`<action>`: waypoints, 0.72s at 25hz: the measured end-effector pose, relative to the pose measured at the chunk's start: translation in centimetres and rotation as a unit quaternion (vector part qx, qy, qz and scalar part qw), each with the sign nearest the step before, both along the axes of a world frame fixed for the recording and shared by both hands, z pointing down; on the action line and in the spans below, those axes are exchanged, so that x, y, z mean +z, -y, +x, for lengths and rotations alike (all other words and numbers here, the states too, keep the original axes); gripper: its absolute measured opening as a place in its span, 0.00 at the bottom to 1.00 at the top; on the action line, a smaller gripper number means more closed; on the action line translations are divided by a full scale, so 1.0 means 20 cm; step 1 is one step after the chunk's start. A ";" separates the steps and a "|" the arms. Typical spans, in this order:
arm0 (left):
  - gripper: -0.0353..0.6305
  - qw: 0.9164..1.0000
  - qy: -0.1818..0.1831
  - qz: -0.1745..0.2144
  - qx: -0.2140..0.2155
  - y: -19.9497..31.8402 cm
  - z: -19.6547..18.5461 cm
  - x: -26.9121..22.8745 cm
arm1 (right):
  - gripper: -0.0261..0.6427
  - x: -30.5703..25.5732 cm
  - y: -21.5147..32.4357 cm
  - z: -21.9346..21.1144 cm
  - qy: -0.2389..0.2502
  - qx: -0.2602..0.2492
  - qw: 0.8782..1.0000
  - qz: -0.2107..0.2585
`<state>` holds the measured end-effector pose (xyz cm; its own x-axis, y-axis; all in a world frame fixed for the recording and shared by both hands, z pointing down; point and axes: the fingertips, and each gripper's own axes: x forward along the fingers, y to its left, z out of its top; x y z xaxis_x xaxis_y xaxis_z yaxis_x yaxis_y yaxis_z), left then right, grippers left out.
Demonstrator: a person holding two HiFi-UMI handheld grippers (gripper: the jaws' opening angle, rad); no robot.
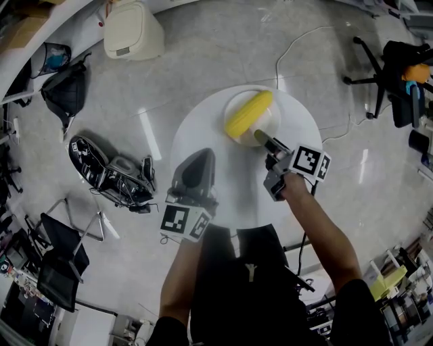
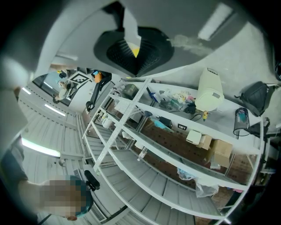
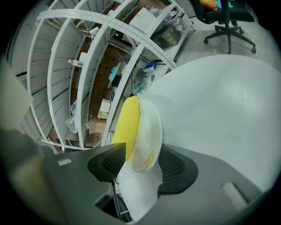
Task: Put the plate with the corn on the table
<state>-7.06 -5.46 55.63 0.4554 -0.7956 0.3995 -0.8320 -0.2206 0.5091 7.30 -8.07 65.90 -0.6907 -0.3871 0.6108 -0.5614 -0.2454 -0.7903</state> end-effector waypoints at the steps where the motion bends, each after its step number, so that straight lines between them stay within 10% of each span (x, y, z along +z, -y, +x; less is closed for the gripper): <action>1: 0.06 1.000 0.000 0.000 0.000 0.00 0.00 0.00 | 0.38 0.00 0.00 0.00 -0.001 -0.005 1.000 0.000; 18: 0.06 1.000 -0.001 -0.001 -0.004 -0.02 0.00 0.00 | 0.39 0.00 -0.06 0.04 -0.023 -0.058 0.998 -0.001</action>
<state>-7.15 -5.04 55.57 0.4492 -0.7991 0.3997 -0.8328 -0.2125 0.5111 8.13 -6.91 65.90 -0.7019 -0.3050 0.6437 -0.6218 -0.1785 -0.7625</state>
